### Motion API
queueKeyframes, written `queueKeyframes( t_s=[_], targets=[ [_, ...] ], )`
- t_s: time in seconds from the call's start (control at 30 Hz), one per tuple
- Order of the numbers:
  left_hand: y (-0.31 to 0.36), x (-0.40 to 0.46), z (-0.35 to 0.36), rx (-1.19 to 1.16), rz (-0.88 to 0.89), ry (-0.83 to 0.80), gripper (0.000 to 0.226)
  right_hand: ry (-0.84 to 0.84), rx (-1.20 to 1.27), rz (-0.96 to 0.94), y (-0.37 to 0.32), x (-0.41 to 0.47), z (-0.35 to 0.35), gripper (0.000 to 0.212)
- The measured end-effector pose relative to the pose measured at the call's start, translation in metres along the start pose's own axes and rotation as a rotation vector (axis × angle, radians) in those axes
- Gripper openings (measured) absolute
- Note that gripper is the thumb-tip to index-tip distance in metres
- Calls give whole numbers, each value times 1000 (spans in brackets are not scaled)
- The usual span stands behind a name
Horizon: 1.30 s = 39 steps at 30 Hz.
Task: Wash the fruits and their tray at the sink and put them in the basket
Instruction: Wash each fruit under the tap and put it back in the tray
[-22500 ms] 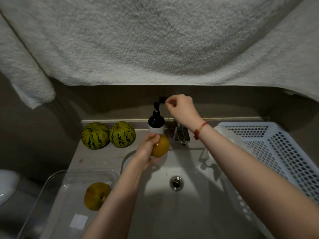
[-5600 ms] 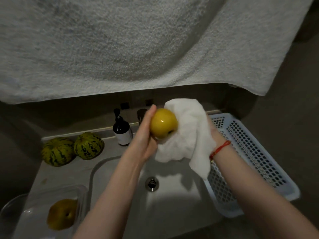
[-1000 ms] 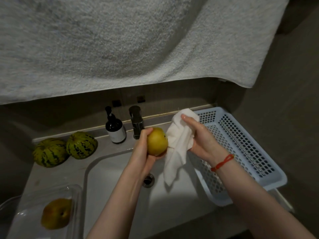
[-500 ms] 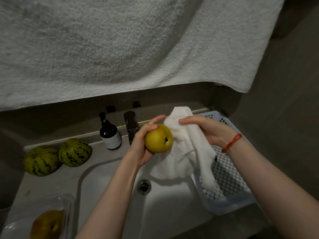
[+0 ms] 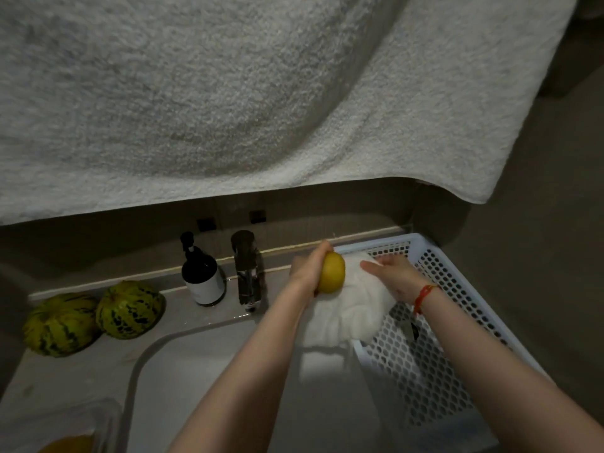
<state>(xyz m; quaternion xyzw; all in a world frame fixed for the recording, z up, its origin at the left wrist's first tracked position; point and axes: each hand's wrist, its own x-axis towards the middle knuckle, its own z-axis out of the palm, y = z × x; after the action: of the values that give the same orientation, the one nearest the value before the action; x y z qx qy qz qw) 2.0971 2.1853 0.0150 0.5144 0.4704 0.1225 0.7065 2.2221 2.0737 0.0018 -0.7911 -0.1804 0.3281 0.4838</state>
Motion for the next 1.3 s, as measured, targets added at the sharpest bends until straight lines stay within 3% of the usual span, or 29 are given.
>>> queueKeyframes(
  t_s=[0.07,0.2,0.3,0.4,0.57,0.77,0.87,0.97,1.07,1.17,1.3],
  targets=[
    [-13,9,5,-56,61,56,42,100,-42,-31,14,12,6,14],
    [-39,11,5,-149,186,116,18,283,59,23,30,24,16,41],
    [-56,8,5,-311,65,153,24,242,-45,65,42,27,26,36],
    [-59,4,4,-481,-49,148,36,162,-223,108,47,24,32,48],
    [-58,-8,0,-491,0,192,27,199,-334,64,40,17,33,42],
    [-55,-37,-19,-422,51,152,12,351,-255,-195,-14,-9,43,28],
    [-52,-63,-40,-467,-22,76,12,373,-190,-343,-44,-39,57,23],
    [-55,-91,-76,-535,-78,-23,20,229,-122,-476,-51,-83,86,17],
    [-64,-117,-119,-567,-17,-30,40,-130,-215,-488,-41,-132,133,18],
    [-72,-137,-160,-612,31,58,31,-479,-302,-433,-35,-159,181,40],
    [-83,-160,-211,-690,56,60,21,-736,-167,-337,-36,-171,232,34]
  ],
)
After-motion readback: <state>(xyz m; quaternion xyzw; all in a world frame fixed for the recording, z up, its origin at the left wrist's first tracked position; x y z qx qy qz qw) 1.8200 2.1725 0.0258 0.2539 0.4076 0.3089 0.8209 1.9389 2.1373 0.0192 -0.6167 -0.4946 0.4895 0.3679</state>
